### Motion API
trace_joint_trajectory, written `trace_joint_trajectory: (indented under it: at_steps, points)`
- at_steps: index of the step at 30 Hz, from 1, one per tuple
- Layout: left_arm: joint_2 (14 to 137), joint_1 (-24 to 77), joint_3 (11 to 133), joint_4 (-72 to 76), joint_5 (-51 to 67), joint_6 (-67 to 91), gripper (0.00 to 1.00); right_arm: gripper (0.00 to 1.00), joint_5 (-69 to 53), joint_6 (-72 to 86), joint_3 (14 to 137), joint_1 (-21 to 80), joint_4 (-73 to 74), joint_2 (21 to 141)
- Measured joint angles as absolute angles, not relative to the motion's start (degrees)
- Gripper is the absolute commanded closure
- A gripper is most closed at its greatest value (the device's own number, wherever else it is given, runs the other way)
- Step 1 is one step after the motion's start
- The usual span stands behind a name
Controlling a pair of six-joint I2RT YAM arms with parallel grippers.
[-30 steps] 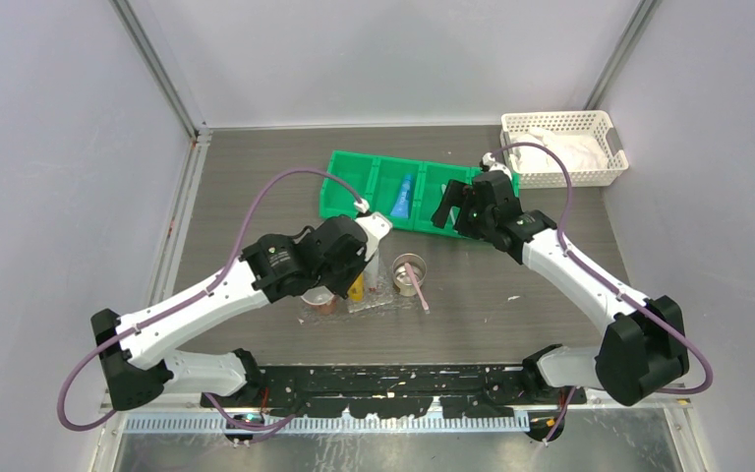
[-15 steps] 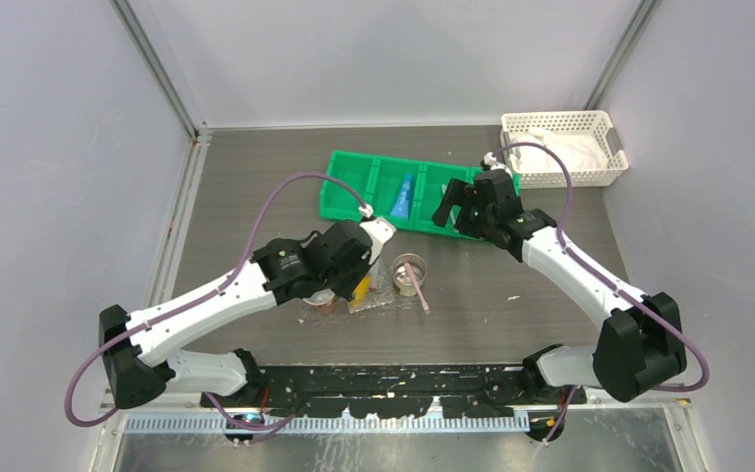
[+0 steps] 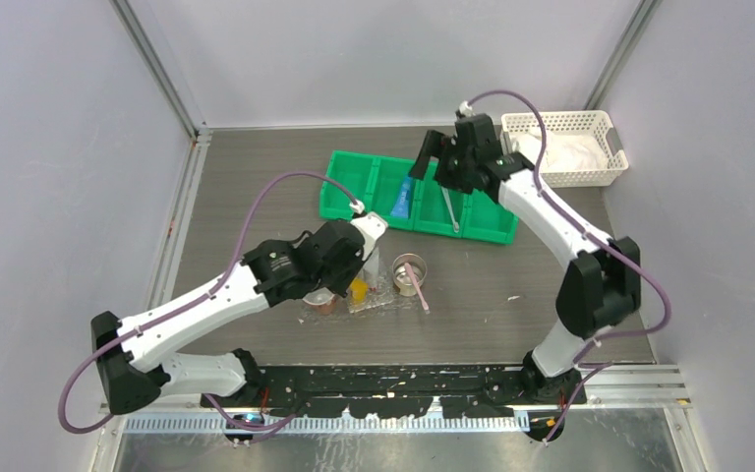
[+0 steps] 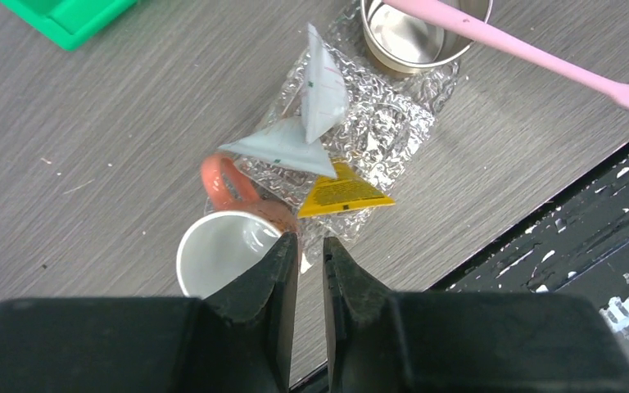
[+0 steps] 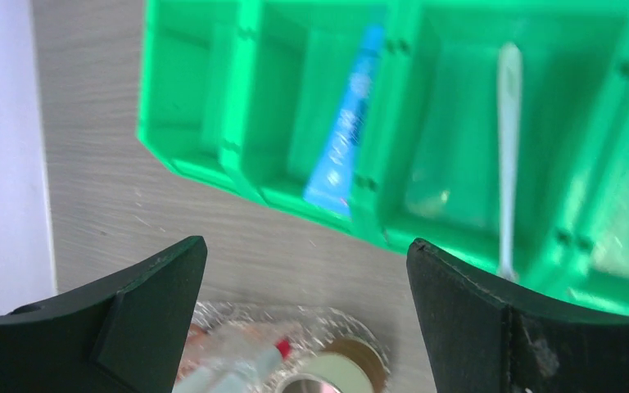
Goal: Prepare toiletry sets of a toothbrush and toothpaste on the tray
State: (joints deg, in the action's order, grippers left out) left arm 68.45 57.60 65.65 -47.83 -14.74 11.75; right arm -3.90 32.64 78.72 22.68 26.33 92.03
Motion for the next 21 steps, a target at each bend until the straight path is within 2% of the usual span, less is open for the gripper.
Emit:
trace_joint_trajectory:
  at_steps: [3,10,16,21]
  points:
    - [66.2,57.6,66.2,-48.7,-15.7,11.8,0.79,0.13,-7.0,32.1,90.5,22.6,28.4,100.1]
    - [61.4,57.5,66.7,-49.7,-17.3,11.9,0.77,0.15,-7.9,29.6,112.1,24.3,35.4,118.9]
    - [59.2,57.4,66.7,-50.0,-18.0,12.1,0.76,0.16,-1.8,27.4,117.8,28.4,41.5,128.3]
    - [56.7,57.4,65.9,-50.0,-18.3,12.2,0.75,0.15,3.5,26.9,117.0,30.9,44.5,130.2]
